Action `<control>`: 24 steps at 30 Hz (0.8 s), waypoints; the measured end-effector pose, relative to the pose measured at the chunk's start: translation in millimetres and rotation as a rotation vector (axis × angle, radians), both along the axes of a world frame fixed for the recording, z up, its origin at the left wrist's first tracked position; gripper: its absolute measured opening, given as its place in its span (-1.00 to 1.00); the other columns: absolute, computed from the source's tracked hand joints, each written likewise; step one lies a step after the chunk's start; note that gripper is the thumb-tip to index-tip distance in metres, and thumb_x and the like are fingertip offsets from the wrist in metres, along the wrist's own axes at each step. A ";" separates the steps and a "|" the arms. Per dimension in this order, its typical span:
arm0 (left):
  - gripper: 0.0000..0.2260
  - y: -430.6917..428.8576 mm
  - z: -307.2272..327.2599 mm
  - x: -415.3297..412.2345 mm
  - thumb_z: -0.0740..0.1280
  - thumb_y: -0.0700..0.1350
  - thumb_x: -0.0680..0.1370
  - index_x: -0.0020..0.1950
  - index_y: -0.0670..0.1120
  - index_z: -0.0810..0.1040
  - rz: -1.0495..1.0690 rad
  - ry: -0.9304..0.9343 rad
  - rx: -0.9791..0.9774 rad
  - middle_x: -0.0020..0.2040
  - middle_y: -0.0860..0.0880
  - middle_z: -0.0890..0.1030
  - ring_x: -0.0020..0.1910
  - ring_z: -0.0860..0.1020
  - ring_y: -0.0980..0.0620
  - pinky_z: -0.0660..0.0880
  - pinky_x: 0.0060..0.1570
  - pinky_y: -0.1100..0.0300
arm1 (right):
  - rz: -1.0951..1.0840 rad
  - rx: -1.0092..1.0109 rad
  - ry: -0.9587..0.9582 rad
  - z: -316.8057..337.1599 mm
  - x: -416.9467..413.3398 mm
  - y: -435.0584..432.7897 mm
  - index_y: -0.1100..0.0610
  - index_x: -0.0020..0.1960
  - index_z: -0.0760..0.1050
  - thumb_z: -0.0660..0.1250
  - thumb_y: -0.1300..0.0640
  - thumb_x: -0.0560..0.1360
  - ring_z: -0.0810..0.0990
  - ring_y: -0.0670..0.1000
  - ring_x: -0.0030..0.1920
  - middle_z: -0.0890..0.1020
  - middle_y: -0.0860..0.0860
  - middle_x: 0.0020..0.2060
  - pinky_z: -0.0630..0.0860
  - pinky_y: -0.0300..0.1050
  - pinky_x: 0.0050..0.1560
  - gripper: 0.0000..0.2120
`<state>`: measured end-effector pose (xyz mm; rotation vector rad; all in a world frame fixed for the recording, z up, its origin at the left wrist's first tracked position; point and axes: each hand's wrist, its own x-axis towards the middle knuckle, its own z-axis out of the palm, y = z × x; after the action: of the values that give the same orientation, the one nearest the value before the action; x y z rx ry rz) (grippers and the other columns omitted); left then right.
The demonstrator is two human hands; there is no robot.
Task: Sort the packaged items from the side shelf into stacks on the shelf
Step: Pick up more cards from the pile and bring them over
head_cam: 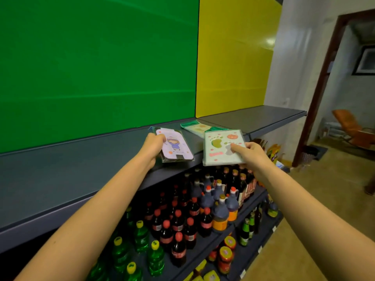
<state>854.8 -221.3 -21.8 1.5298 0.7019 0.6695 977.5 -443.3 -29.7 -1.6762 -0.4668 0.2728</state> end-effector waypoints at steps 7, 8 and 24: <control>-0.83 38.6 -1.9 80.3 0.11 -0.31 0.54 0.11 -0.27 0.37 0.071 0.045 -0.067 -0.19 -0.16 0.56 -0.32 0.54 -0.04 0.50 -0.38 0.14 | 0.061 -0.104 -0.032 10.8 95.3 45.6 0.30 0.06 0.54 0.36 0.10 0.49 0.60 0.01 -0.20 0.66 0.15 -0.01 0.46 -0.23 -0.36 -0.72; -0.90 44.1 -0.6 90.2 0.11 -0.31 0.55 0.02 -0.25 0.39 0.071 0.057 -0.075 -0.22 -0.14 0.55 -0.32 0.54 -0.03 0.52 -0.42 0.17 | 0.064 -0.119 -0.046 14.3 109.0 52.0 0.28 0.07 0.53 0.36 0.09 0.49 0.60 0.01 -0.19 0.66 0.12 -0.02 0.46 -0.20 -0.34 -0.72; -0.57 57.1 -16.3 120.9 0.25 -0.06 0.52 0.31 -0.25 0.29 0.418 0.857 0.604 0.34 -0.24 0.38 0.34 0.30 -0.21 0.28 0.27 0.00 | 0.344 -0.276 -0.105 20.2 232.9 154.8 0.28 -0.06 0.54 0.44 0.06 0.41 0.53 0.09 -0.19 0.61 0.26 -0.14 0.39 -0.09 -0.22 -0.72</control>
<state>975.7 -164.3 -38.1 2.2865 1.6000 0.5322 1210.4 -288.5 -9.5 -1.8803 -0.8296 0.5219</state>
